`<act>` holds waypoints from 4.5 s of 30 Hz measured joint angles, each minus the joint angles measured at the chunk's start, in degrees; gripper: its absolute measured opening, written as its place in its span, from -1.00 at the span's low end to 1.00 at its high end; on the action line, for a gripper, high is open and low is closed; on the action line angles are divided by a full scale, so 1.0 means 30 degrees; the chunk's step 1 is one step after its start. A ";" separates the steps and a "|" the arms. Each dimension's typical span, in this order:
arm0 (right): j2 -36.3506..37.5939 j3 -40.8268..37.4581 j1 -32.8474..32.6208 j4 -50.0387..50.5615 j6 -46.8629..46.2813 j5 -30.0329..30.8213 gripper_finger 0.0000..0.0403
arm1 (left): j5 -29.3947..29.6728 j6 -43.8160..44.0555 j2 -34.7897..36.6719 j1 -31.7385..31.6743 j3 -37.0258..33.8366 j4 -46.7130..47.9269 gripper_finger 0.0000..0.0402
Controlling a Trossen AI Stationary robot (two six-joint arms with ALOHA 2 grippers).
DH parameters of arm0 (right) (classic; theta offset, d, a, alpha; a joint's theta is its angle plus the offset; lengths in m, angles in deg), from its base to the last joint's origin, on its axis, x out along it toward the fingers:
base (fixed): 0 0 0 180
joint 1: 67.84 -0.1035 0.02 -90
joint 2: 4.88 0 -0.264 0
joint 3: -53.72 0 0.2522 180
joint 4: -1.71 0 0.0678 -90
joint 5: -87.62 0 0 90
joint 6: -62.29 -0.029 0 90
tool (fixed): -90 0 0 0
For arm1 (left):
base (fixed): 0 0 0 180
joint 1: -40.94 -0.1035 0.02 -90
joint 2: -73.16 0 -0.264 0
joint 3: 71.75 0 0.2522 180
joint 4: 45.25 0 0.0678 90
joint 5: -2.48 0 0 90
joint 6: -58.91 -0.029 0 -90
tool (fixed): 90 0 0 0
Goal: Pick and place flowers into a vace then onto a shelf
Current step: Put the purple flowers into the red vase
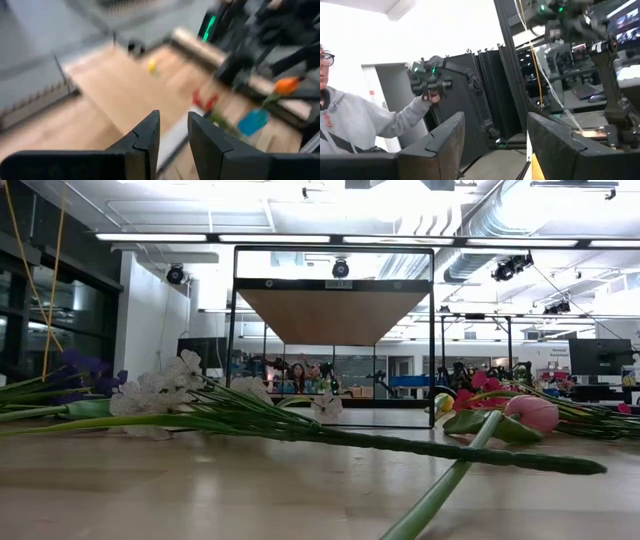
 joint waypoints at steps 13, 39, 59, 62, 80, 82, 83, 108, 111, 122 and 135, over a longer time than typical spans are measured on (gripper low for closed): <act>0.0000 0.0000 0.0000 -0.0643 -0.0032 0.0128 0.05 | -0.8884 0.5191 0.0962 -0.2061 -1.0071 0.0133 -0.34; 0.0000 0.0000 -0.0007 -0.0690 0.0061 0.0120 0.05 | -1.4541 1.3903 0.2664 0.0693 -1.8587 -0.4134 -0.33; 0.0000 0.0022 -0.0007 -0.0690 -0.0041 0.0120 0.04 | -1.4958 1.4670 0.2634 0.1616 -1.8626 -0.4773 -0.33; 0.0000 0.0029 -0.0007 -0.0690 -0.0062 0.0120 0.03 | -1.4952 1.4685 0.2634 0.1616 -1.8626 -0.4234 -0.33; 0.0000 0.0029 -0.0007 -0.0690 -0.0011 0.0120 0.08 | -1.4927 1.4350 0.2634 0.1587 -1.8626 -0.3825 0.10; 0.0000 0.0029 -0.0002 -0.0690 -0.0004 0.0120 0.07 | -1.4723 1.4343 0.2634 0.1587 -1.8626 -0.3834 0.22; 0.0000 0.0029 -0.0005 -0.0690 -0.0004 0.0122 0.06 | -1.4617 1.4336 0.2634 0.1587 -1.8626 -0.3834 0.27; -0.0007 0.0022 0.0000 -0.0690 0.0083 0.0134 0.04 | -1.3368 1.1268 0.0992 0.1580 -1.8604 -0.3889 0.55; -0.0005 0.0022 -0.0004 -0.0690 0.0083 0.0293 0.04 | -1.3939 1.1568 0.0205 0.1580 -1.8604 -0.3814 0.51; -0.0007 0.0006 0.0000 -0.0715 -0.0019 0.0612 0.04 | -1.5016 1.4588 -0.1031 0.1580 -1.8635 -0.3909 0.35; -0.0007 0.0000 -0.0007 -0.0757 -0.0514 -0.0020 0.06 | -1.8115 1.6421 -0.1031 0.1587 -2.2813 -0.8847 0.32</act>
